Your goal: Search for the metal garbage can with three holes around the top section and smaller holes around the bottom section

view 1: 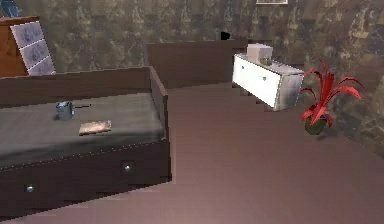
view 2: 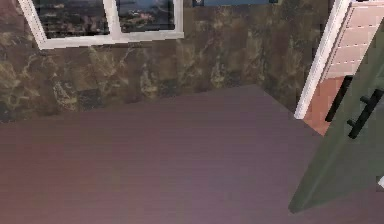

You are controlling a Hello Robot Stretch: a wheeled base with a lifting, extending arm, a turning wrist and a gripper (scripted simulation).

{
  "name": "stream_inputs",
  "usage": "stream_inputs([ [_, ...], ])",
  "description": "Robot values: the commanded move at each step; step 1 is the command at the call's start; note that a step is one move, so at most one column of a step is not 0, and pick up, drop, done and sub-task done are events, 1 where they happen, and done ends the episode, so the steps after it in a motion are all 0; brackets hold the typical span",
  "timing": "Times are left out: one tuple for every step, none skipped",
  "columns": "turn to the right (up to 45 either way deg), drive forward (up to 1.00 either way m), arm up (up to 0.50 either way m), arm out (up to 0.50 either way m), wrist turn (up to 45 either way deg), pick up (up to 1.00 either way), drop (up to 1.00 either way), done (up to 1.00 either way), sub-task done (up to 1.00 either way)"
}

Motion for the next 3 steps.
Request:
stream_inputs([
  [0.0, 0.10, 0.00, 0.00, 0.0, 0.00, 0.00, 0.00, 0.00],
  [-45.0, 0.00, 0.00, 0.00, 0.0, 0.00, 0.00, 0.00, 0.00],
  [-42.0, 0.00, 0.00, 0.00, 0.0, 0.00, 0.00, 0.00, 0.00],
])
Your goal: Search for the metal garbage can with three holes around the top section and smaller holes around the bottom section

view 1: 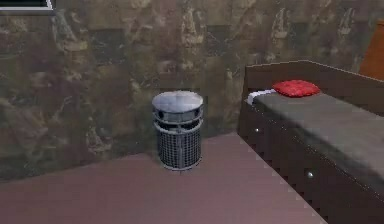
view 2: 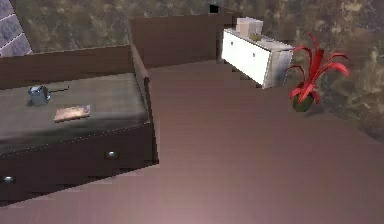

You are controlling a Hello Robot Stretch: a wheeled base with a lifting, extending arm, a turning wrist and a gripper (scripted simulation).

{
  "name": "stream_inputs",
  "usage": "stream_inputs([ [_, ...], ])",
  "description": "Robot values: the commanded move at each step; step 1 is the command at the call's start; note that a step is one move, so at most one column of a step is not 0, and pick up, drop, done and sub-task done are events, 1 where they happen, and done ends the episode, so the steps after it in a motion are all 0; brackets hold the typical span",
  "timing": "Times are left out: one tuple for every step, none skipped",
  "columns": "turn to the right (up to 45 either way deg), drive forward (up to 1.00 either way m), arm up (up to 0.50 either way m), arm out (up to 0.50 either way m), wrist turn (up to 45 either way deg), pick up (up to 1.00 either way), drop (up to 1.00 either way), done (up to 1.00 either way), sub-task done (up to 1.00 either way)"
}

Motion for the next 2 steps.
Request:
stream_inputs([
  [0.0, 0.65, 0.00, 0.00, 0.0, 0.00, 0.00, 0.00, 0.00],
  [0.0, 0.00, 0.00, 0.00, 0.0, 0.00, 0.00, 1.00, 0.00],
])
